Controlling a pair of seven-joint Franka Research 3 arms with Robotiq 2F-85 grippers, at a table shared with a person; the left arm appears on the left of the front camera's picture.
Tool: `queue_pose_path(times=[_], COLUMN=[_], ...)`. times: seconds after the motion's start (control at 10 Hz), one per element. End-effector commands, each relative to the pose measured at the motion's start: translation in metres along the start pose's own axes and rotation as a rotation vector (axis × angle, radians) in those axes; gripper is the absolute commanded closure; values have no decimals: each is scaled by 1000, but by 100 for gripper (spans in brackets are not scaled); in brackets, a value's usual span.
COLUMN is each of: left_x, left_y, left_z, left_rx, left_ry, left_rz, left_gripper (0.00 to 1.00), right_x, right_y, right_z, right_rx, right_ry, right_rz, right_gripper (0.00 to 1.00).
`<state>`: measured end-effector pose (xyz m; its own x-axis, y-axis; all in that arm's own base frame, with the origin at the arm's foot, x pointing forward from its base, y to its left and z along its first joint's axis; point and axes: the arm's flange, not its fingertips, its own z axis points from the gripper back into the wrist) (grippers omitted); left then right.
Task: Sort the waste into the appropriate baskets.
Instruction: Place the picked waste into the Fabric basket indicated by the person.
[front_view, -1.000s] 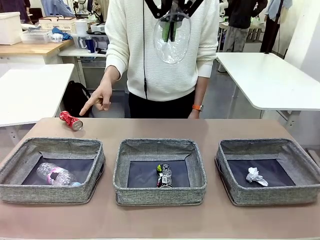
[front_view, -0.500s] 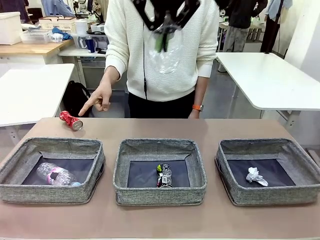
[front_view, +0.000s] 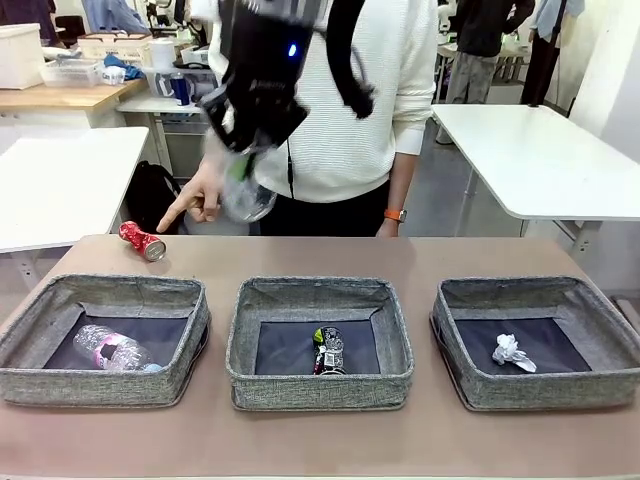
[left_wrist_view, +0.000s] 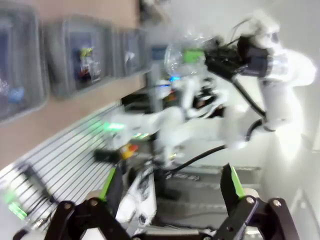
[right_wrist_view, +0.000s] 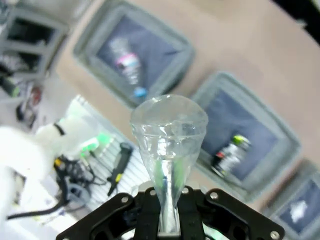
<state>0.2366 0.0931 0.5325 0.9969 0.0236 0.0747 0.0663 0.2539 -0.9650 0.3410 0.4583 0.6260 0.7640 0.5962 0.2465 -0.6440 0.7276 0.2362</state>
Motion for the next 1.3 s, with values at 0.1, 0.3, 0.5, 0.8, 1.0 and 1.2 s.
queue_pose_path(times=[0.1,0.3,0.5,0.8,1.0,1.2], left_x=[-3,-3,-4,-4,-4,-4], left_y=[-7,-4,-6,-6,-6,-6], left_z=[18,11,15,15,15,15], left_rx=[223,199,209,209,209,209], left_ry=[146,6,111,111,111,111], left_rz=[54,23,50,50,50,50], left_gripper=[0,0,0,0,0,0], right_x=[1,-3,4,20,48,54], right_y=[23,32,37,50,58,58], right_z=[-89,-118,-106,-164,-195,-214], right_rx=[164,-31,139,97,144,164], right_ry=[-11,41,8,-113,-158,-155], right_rz=[238,31,196,302,382,399], right_gripper=[93,93,93,93,93,93])
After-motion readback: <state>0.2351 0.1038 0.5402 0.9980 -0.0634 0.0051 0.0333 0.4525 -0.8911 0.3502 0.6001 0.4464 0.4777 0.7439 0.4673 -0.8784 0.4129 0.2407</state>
